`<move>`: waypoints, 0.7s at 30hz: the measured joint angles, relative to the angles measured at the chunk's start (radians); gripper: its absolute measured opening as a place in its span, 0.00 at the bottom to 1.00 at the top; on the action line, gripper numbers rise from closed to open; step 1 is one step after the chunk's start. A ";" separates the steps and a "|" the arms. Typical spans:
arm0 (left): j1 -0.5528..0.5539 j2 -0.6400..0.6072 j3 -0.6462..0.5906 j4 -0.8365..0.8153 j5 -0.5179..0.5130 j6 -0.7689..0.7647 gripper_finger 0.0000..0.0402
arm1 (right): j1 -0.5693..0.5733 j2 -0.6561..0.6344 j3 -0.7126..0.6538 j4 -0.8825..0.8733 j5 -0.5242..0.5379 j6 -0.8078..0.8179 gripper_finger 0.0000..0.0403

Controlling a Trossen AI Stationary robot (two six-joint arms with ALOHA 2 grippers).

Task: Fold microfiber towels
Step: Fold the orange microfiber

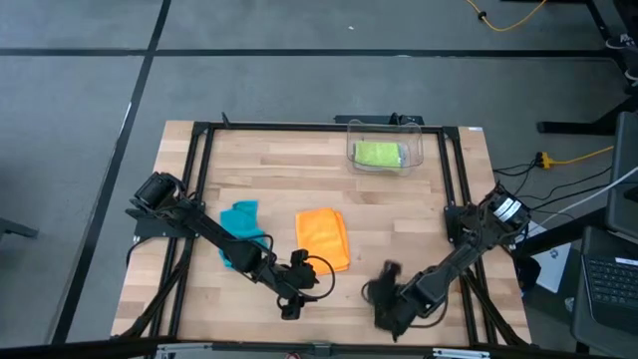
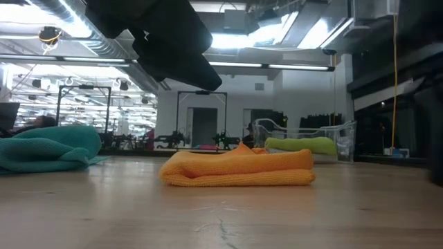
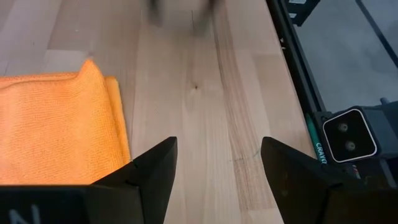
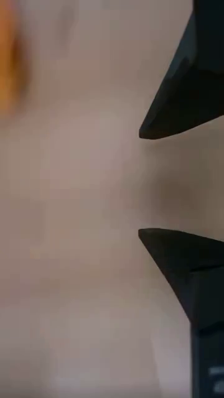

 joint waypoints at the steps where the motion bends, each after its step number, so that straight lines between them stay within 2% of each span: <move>1: 0.000 0.000 0.000 0.000 0.000 0.000 0.57 | 0.000 0.000 0.007 0.073 -0.060 -0.069 0.62; 4: 0.000 0.000 0.000 0.000 0.000 0.000 0.57 | -0.007 0.000 0.010 0.295 -0.228 -0.246 0.62; 7: 0.000 0.000 0.000 0.000 0.000 0.000 0.57 | -0.014 -0.001 0.012 0.455 -0.269 -0.426 0.62; 9: 0.000 0.000 0.000 0.000 0.000 -0.001 0.57 | -0.027 -0.001 0.012 0.476 -0.272 -0.517 0.62; 14: -0.005 0.000 0.000 0.001 0.000 -0.007 0.57 | -0.104 -0.034 0.011 0.365 -0.272 -0.642 0.62; 18: -0.006 0.000 0.001 0.001 0.000 -0.007 0.57 | -0.172 -0.123 0.011 0.224 -0.282 -0.748 0.62; 21: -0.006 0.000 0.001 0.001 0.000 -0.007 0.57 | -0.218 -0.212 0.011 0.119 -0.205 -0.818 0.62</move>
